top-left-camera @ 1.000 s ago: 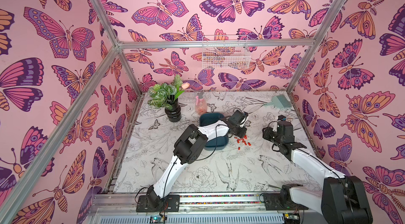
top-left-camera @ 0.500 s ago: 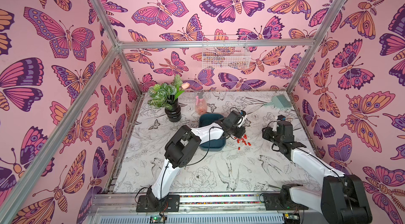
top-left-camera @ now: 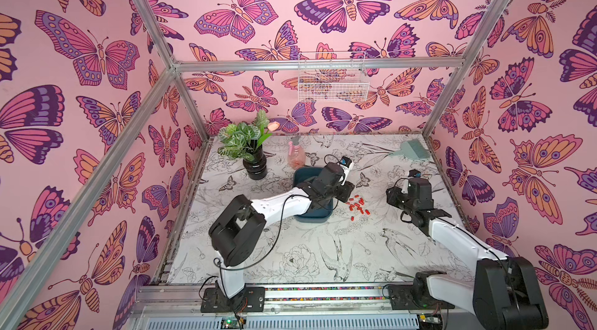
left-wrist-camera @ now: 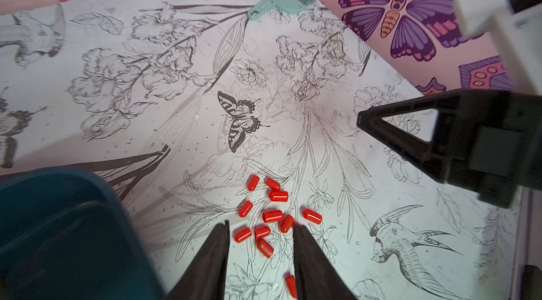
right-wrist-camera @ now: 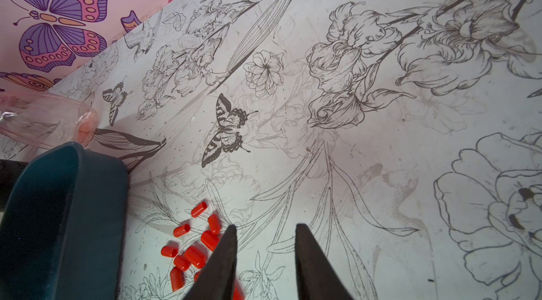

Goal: Take the screw protection sleeves out of the storage box
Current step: Move the storage box to the center of the board.

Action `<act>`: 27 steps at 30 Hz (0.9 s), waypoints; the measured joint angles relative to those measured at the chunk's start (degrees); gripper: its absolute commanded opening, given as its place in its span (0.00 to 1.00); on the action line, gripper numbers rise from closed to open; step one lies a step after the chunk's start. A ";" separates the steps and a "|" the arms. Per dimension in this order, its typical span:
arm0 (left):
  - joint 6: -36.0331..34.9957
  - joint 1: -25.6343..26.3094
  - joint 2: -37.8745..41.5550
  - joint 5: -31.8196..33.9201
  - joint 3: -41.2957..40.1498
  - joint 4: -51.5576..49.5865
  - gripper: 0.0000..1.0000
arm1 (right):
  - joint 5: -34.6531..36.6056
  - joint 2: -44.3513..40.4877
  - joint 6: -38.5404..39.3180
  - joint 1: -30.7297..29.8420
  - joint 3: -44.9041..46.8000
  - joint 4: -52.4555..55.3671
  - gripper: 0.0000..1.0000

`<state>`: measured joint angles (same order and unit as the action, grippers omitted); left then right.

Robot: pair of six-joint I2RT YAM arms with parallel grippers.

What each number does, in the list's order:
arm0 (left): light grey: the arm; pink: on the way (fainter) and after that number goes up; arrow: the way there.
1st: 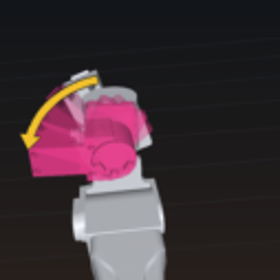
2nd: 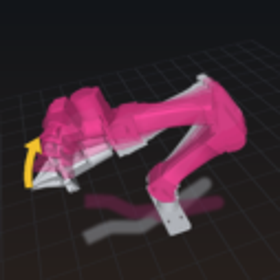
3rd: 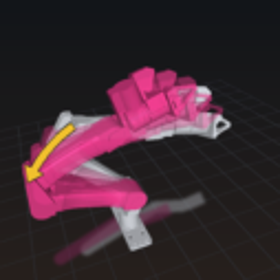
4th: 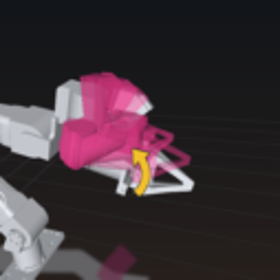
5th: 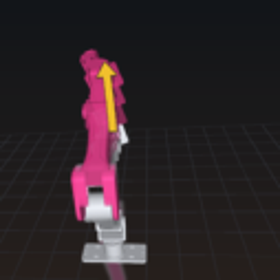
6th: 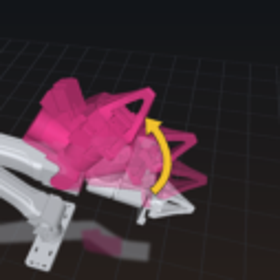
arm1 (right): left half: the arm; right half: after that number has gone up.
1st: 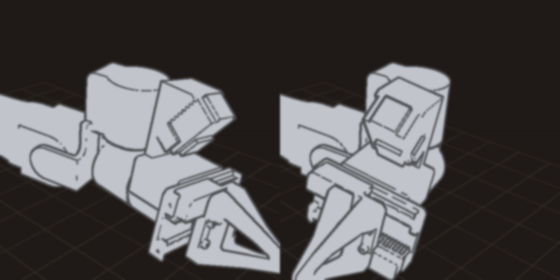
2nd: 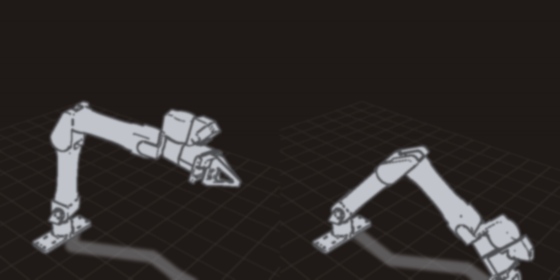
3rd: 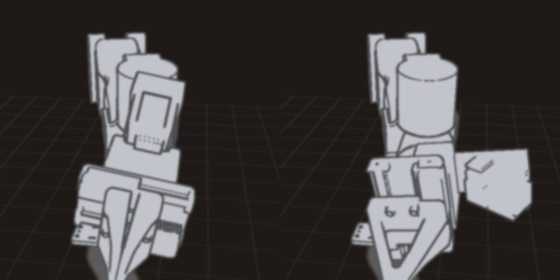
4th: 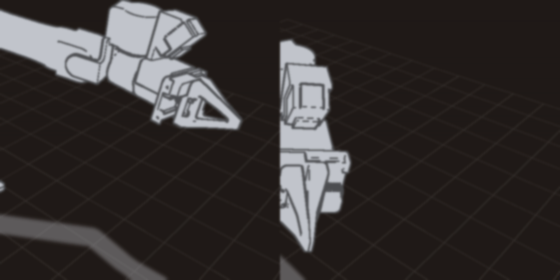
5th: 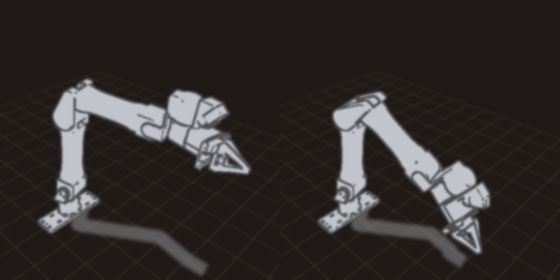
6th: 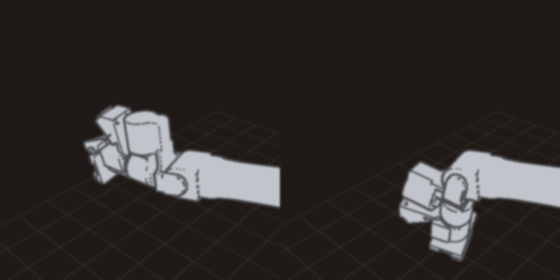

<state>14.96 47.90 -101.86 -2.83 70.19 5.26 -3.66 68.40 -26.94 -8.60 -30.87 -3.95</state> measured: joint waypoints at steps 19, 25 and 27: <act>18.43 -22.40 36.81 3.23 -32.57 -2.73 0.54 | -10.10 10.64 -1.36 -16.46 -12.59 1.64 0.68; 22.86 -26.08 32.06 -2.34 -36.17 -2.03 0.56 | -13.79 17.62 -3.87 -19.91 -15.98 0.72 0.70; 23.50 -26.14 29.88 -4.59 -36.09 -1.42 0.56 | -14.82 19.41 -4.83 -21.35 -16.37 -0.07 0.70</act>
<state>38.46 21.76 -71.99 -7.42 34.11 3.84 -18.48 87.81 -31.77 -29.95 -47.24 -4.01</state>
